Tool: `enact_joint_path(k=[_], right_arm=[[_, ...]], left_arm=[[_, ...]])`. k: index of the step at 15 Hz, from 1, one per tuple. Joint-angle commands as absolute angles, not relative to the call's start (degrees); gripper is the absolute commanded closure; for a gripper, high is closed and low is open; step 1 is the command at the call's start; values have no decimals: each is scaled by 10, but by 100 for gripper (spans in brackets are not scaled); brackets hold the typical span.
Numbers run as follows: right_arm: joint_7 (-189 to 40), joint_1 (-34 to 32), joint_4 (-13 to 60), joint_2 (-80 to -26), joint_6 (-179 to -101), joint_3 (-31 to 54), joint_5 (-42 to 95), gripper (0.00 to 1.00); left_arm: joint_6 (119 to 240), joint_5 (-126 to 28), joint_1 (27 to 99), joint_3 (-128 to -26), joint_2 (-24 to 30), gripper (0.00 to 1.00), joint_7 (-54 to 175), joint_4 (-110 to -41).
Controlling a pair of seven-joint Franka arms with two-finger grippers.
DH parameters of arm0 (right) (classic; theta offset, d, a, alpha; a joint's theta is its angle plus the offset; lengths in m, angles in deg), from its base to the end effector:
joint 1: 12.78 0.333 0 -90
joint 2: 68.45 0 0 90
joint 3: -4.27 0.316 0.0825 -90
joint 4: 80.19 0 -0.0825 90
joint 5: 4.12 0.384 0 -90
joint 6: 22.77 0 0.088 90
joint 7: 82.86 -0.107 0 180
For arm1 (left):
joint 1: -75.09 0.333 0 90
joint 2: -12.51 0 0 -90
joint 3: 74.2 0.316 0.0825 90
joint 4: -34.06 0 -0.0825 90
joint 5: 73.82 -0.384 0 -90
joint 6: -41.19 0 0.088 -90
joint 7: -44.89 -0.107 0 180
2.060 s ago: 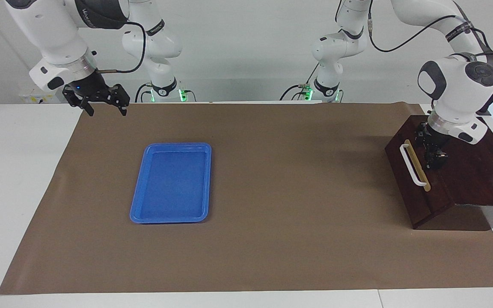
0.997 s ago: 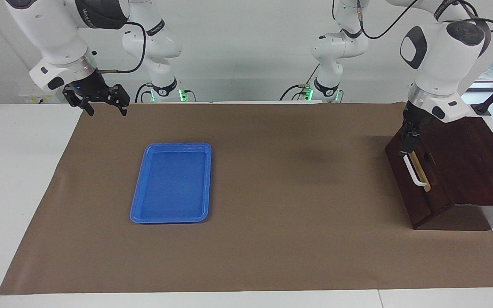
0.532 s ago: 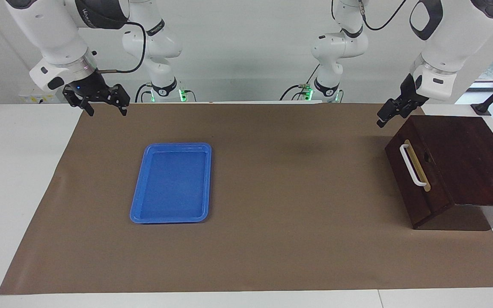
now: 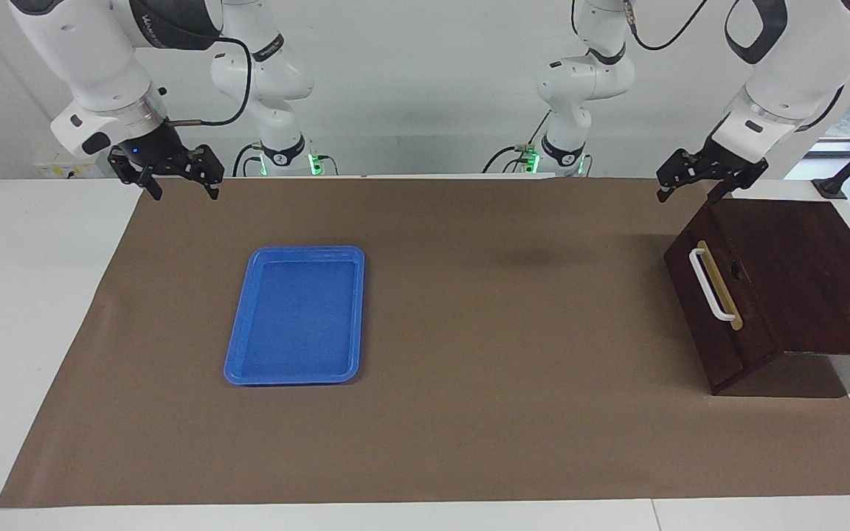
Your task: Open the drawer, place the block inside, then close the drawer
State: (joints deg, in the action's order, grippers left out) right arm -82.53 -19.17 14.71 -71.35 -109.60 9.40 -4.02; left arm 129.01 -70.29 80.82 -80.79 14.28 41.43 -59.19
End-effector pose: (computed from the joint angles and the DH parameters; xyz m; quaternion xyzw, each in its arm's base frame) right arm 0.5310 -0.0103 0.6072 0.9989 -0.0083 -0.0452 0.0008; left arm 0.5396 -0.0158 0.6116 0.9984 -0.0378 -0.0314 0.0297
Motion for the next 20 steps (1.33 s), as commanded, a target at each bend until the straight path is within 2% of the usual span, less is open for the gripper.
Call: enact_joint_path(k=[1,4,20], right_arm=[[-831,-203,155,-720,-1096,102,-36,0],[-831,-203,155,-720,-1096,102,-36,0],[-831,-203,155,-720,-1095,101,-35,0]], left_arm=[[1301,-698,833,-806,157,0,409,-606],[1305,-789,820,-810,159,0,407,-610],[1303,-728,805,-812,159,0,437,-612]])
